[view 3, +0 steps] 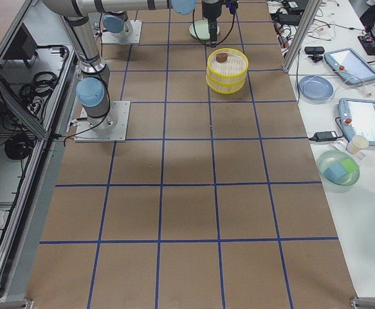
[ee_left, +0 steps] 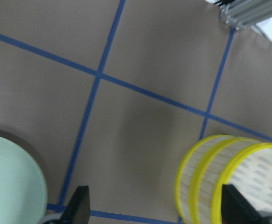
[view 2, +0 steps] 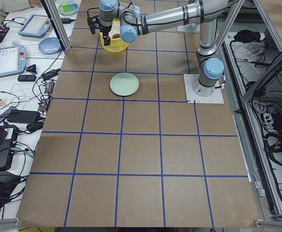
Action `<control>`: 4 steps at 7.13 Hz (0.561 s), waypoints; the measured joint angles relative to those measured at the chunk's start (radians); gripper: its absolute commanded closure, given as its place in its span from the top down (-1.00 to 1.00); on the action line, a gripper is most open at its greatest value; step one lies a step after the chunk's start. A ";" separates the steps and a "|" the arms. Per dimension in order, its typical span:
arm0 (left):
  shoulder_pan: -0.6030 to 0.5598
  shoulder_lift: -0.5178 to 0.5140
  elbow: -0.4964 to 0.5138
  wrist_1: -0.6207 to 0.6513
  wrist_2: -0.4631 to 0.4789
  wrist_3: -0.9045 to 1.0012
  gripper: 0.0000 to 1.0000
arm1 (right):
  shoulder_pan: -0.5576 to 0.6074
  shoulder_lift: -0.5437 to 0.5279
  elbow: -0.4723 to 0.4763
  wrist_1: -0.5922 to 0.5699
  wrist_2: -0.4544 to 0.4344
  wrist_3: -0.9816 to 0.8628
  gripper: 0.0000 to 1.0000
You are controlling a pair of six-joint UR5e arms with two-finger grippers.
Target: Stack buns with steamer
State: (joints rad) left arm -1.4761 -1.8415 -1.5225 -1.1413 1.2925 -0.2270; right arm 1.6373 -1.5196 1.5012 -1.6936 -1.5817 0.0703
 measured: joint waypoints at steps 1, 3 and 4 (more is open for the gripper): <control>0.036 0.032 0.000 -0.092 0.085 0.185 1.00 | 0.000 -0.001 0.001 -0.002 -0.005 -0.004 1.00; 0.057 0.103 0.001 -0.234 0.222 0.413 1.00 | 0.000 -0.002 0.002 -0.004 -0.007 -0.006 1.00; 0.056 0.152 0.000 -0.317 0.248 0.449 1.00 | 0.000 -0.002 0.002 -0.004 -0.006 -0.006 1.00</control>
State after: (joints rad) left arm -1.4205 -1.6894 -1.5221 -1.4587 1.5402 0.2222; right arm 1.6368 -1.5216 1.5032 -1.6974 -1.5874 0.0639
